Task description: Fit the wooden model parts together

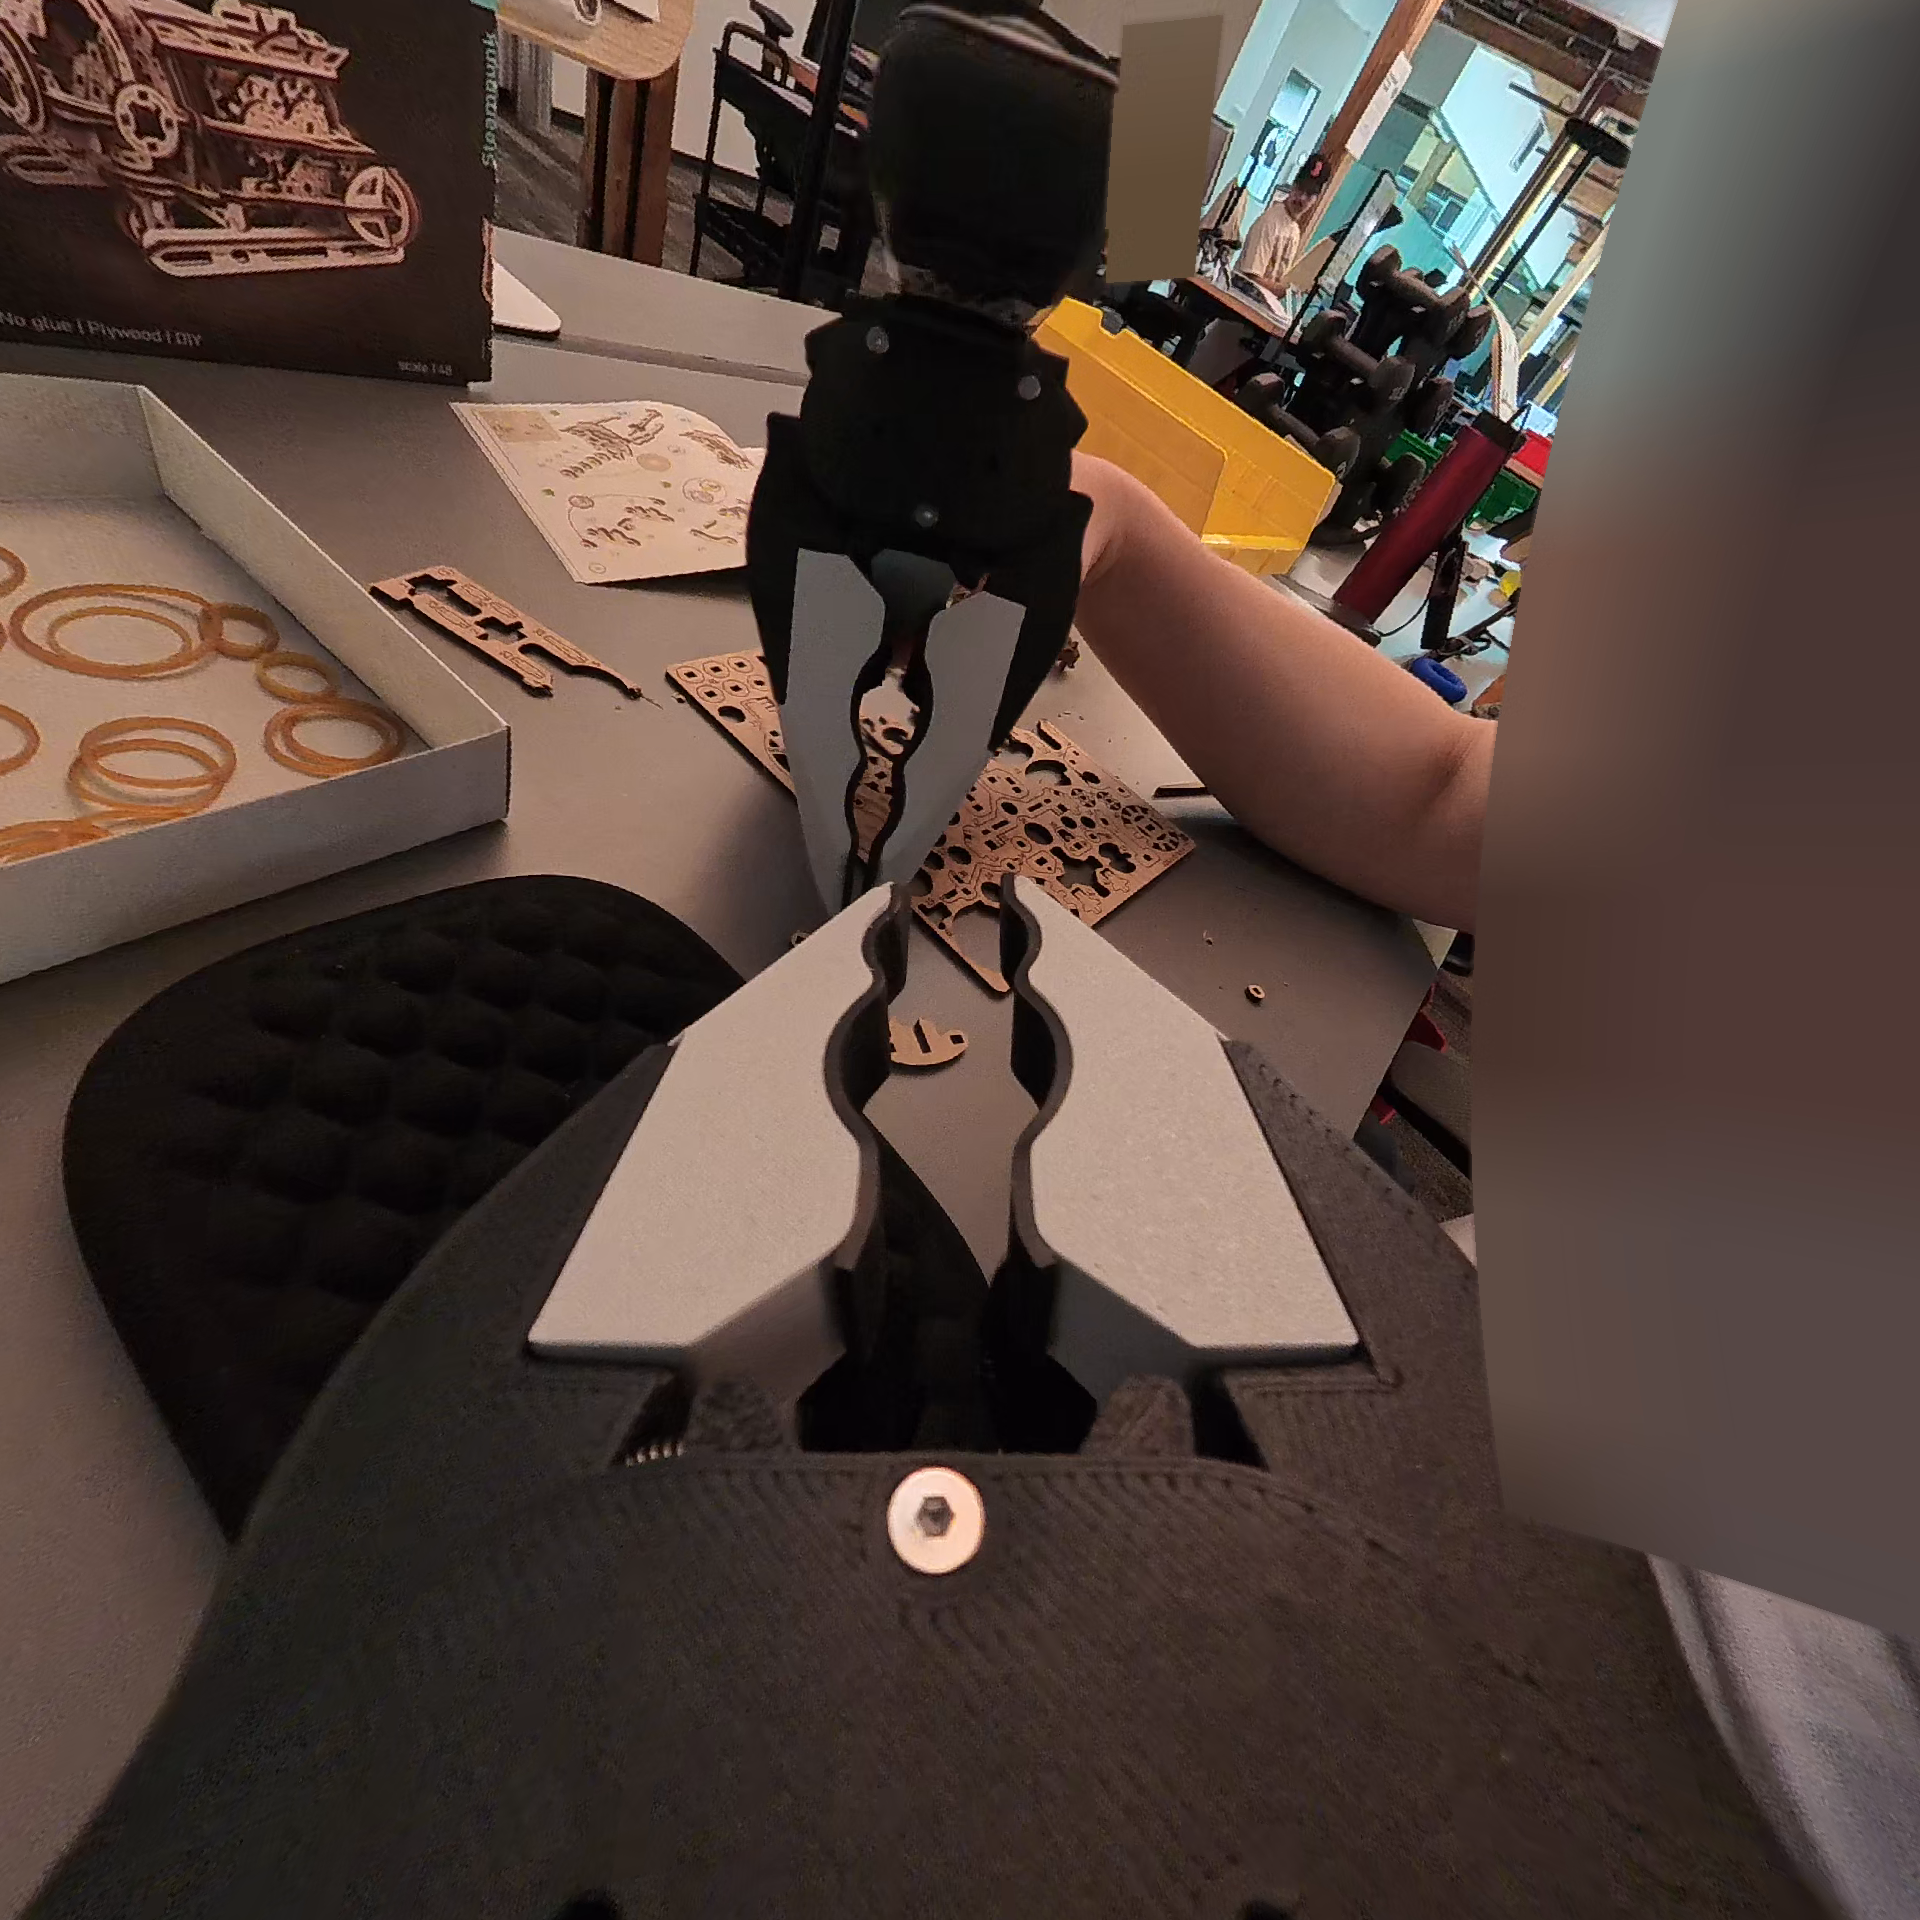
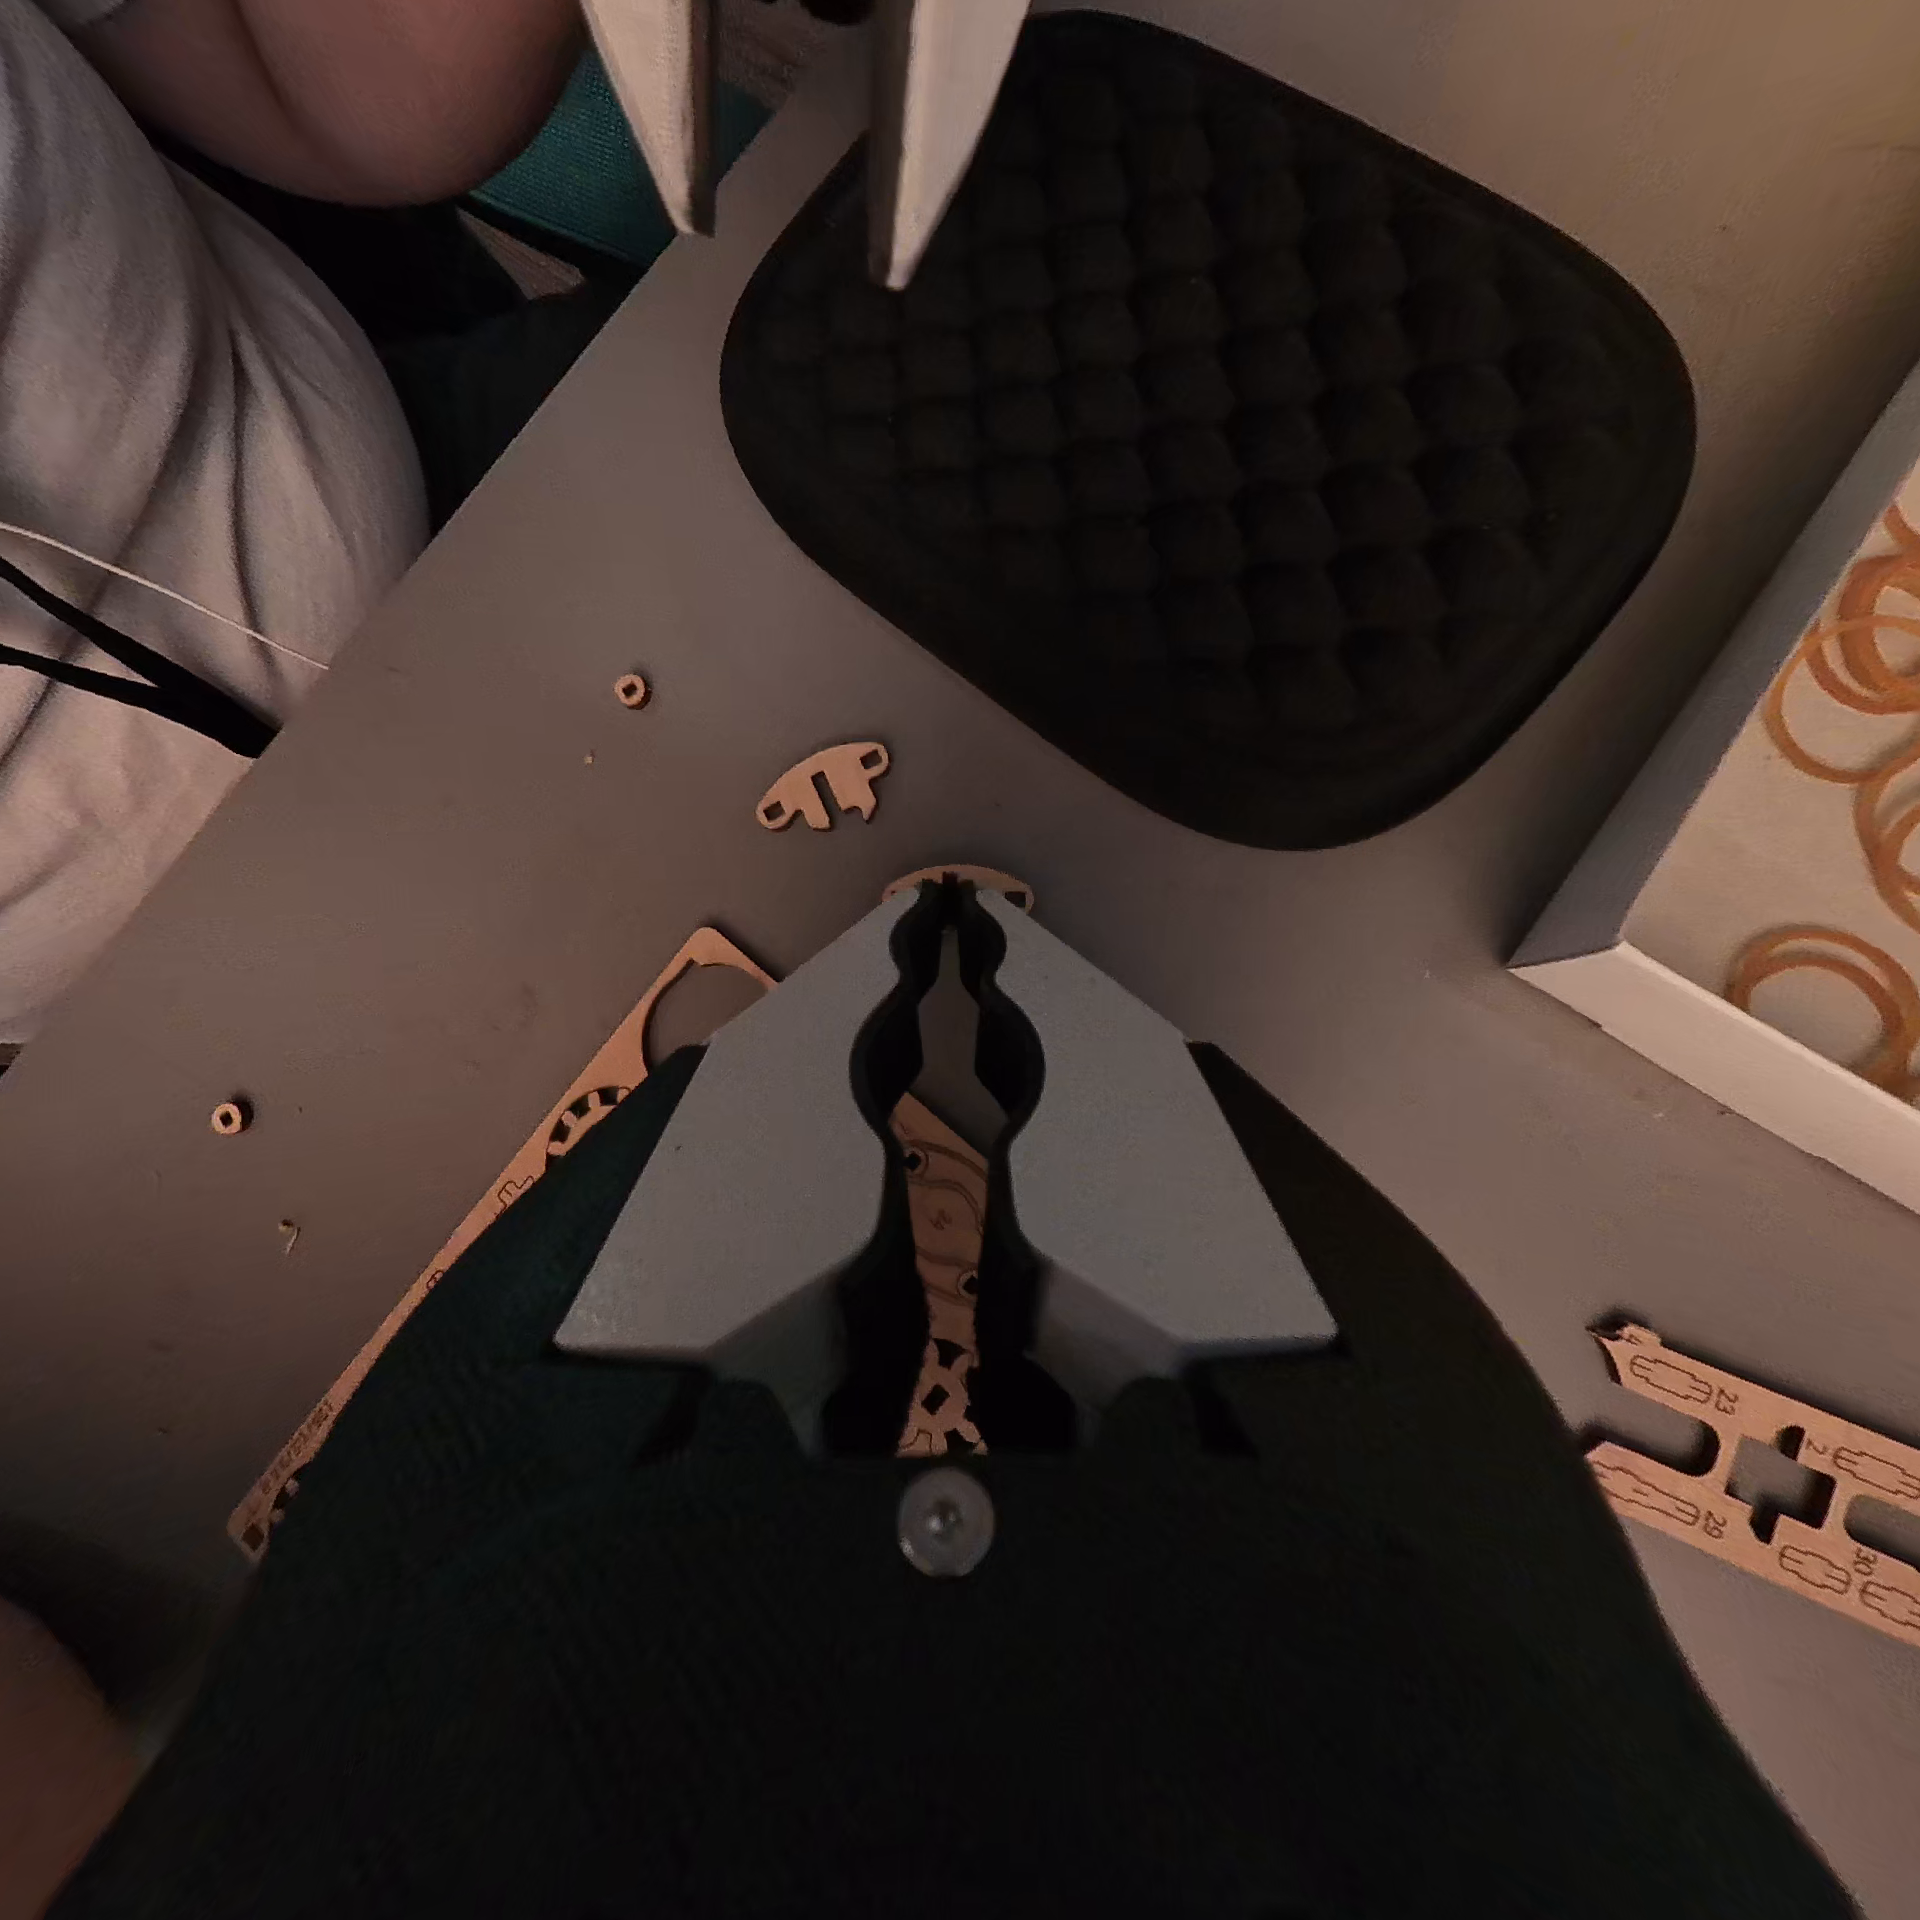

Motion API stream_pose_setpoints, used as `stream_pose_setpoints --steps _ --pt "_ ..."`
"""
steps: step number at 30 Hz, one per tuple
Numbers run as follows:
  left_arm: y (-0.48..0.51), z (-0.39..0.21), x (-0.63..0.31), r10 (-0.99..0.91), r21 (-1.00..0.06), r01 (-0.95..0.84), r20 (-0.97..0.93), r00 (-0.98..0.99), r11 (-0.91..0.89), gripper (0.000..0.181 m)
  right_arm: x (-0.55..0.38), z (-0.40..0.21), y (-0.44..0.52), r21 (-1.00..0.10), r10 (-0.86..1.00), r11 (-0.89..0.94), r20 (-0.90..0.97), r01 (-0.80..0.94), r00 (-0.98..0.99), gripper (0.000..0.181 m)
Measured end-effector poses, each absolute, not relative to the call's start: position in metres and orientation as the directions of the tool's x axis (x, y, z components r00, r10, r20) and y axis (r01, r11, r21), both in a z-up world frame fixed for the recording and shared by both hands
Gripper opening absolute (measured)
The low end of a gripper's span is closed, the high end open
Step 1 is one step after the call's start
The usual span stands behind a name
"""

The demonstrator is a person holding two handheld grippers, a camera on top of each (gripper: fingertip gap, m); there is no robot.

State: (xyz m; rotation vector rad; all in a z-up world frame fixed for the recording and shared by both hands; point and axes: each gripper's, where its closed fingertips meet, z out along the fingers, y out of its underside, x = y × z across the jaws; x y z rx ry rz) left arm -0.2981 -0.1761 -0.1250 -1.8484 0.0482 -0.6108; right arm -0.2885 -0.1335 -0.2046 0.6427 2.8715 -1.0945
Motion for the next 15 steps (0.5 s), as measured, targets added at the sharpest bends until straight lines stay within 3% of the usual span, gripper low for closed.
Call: stream_pose_setpoints --steps 15 --pt "-0.1759 -0.1244 -0.2988 -0.323 -0.894 0.261 0.384 0.865 -0.365 0.016 -0.2887 -0.2069 -0.1321 -0.62 0.38 0.688 -0.135 0.377 -0.915 0.001"
